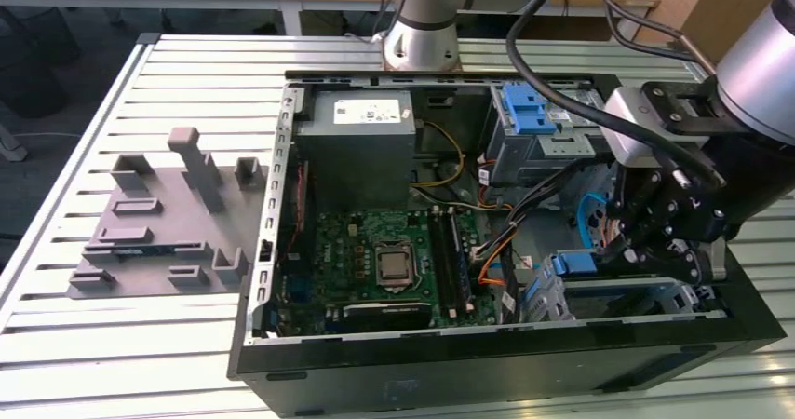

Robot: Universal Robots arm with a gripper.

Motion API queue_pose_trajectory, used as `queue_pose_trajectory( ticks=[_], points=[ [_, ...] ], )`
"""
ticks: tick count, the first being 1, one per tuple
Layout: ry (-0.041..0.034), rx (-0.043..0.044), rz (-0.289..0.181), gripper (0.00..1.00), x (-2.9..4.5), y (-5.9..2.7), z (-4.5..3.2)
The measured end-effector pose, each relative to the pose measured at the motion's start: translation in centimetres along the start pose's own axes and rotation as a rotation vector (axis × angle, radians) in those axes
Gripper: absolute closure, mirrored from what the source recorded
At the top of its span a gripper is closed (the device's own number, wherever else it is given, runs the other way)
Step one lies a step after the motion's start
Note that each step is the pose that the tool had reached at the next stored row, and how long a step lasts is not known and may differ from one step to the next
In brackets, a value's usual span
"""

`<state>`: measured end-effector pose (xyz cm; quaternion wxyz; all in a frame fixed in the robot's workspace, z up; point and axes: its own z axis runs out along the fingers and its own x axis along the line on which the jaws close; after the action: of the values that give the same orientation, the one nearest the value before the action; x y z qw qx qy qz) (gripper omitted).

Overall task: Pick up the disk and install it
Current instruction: 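Insert the first disk wire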

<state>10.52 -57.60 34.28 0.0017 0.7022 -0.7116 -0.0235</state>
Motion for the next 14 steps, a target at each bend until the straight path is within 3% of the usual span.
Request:
queue_pose_trajectory(
  ticks=[9,14],
  points=[
    [-0.0001,0.0,0.0,0.89,-0.07,-1.11,-0.03],
    [0.0,0.0001,0.0,0.89,-0.11,-1.14,-0.24]
  ],
)
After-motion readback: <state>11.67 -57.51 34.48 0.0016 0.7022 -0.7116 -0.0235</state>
